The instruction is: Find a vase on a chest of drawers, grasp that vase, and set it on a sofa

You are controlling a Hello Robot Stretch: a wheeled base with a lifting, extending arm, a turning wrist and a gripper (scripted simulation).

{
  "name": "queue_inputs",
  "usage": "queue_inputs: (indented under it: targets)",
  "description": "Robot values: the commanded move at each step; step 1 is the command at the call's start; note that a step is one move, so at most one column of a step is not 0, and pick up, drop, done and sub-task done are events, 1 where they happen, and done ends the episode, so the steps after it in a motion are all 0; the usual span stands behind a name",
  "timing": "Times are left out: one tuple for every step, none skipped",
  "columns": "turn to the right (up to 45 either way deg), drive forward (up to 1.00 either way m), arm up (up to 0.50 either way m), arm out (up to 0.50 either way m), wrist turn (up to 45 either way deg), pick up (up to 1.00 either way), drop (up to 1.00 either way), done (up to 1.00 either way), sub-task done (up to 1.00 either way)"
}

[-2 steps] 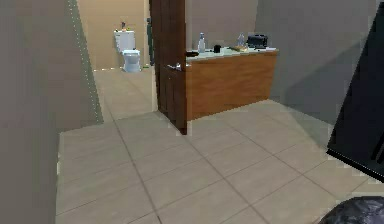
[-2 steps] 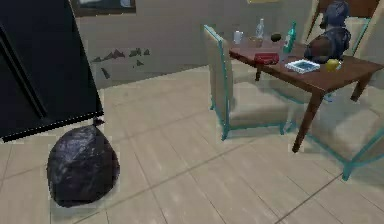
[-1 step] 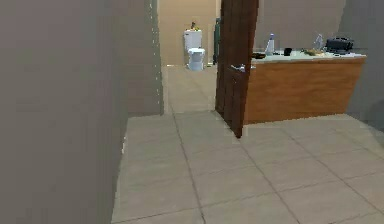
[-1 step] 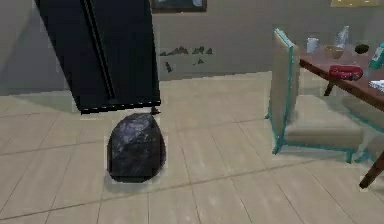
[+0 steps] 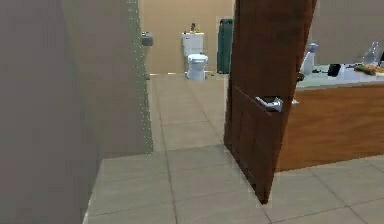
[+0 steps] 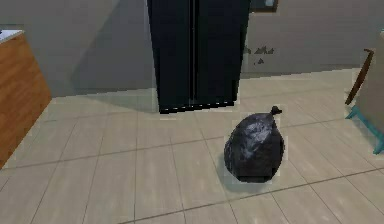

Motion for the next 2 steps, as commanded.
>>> queue_inputs:
  targets:
    - [-3.0, 0.00, 0.00, 0.00, 0.0, 0.00, 0.00, 0.00, 0.00]
    - [0.0, 1.00, 0.00, 0.00, 0.0, 0.00, 0.00, 0.00, 0.00]
